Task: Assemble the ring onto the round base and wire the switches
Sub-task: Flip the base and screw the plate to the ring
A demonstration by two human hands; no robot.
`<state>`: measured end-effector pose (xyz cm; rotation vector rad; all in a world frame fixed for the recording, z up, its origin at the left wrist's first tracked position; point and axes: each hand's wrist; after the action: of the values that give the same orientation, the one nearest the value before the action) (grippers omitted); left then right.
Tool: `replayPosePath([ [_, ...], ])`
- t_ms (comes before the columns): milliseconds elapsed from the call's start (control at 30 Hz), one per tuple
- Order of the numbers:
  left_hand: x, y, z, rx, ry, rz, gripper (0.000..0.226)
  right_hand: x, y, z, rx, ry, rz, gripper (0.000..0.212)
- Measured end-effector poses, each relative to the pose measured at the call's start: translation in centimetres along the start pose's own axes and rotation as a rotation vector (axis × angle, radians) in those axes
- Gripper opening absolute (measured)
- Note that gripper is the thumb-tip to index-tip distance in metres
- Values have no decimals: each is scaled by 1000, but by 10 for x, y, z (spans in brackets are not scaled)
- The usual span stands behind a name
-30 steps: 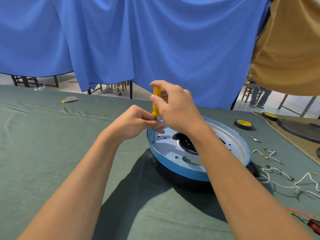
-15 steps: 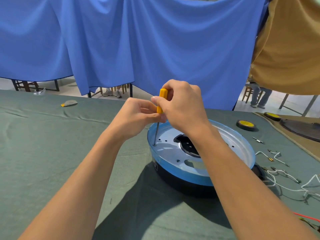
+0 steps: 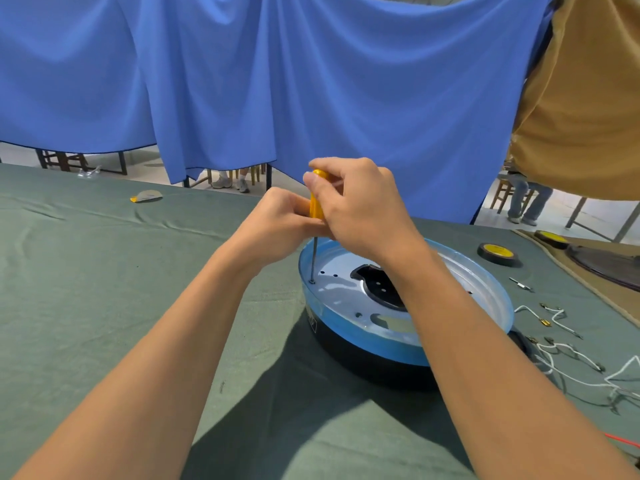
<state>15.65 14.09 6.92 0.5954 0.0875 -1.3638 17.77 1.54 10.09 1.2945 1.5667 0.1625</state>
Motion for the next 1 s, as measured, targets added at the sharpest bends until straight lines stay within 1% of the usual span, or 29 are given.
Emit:
replayPosePath([
  [67,-3,0,-3,-26,-23,-80,14,-3,1,-3,-10,81,-40,30],
  [100,-4,-1,-4,-36,-10,-105,19,-4,1,-3,-16,96,-31,30],
  [133,-3,-1,-4,-39,7,-113,22,-5,1,-3,-15,96,-2,26],
  [200,-1,-3,0,-19,12,-74,21,-4,1,0,8,66,78,15],
  [267,-1,-4,4,8,-11,11,13,-5,0,3,31,39,129,17],
  [333,-4,-4,5,27,-22,55,11,-5,0,4,23,-12,109,24],
  [400,-8,-3,4,37,-11,54,15,-7,0,7,9,-26,12,26],
  [467,-12,-5,3,27,-37,-11,11,-11,0,7,10,59,-82,25],
  [500,-13,-7,2,20,-66,-62,9,-12,0,7,15,106,-89,28],
  [567,-13,-9,1,20,-110,-135,21,-13,-1,8,32,145,-21,30],
  [600,-12,-9,0,21,-118,-138,24,-12,-2,8,35,125,26,26],
  [667,-8,-7,-1,17,-98,-73,21,-9,-4,7,21,49,104,17],
  [700,-7,-6,0,14,-81,-24,20,-8,-5,7,15,34,126,16],
  [733,-6,-6,0,15,-65,18,21,-8,-5,7,9,21,130,17],
  [800,-6,-6,0,11,-55,47,29,-9,-4,8,0,-6,70,22],
  [833,-9,-7,-1,11,-65,30,32,-9,-4,8,3,9,25,21],
  [900,-14,-8,-2,19,-99,-45,25,-10,-4,6,18,70,-19,25],
  [933,-16,-9,-3,18,-107,-79,21,-10,-4,6,23,88,-5,27],
  [1000,-16,-9,-4,7,-94,-114,21,-7,-4,6,26,74,54,25],
])
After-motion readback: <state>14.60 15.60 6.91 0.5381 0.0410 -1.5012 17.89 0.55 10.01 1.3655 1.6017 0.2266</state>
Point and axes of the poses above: each hand's wrist, its own y-axis towards the middle knuckle, its own x-axis out of the palm, z = x × y, and after that the axes turned 1 degree about -z, right-handed
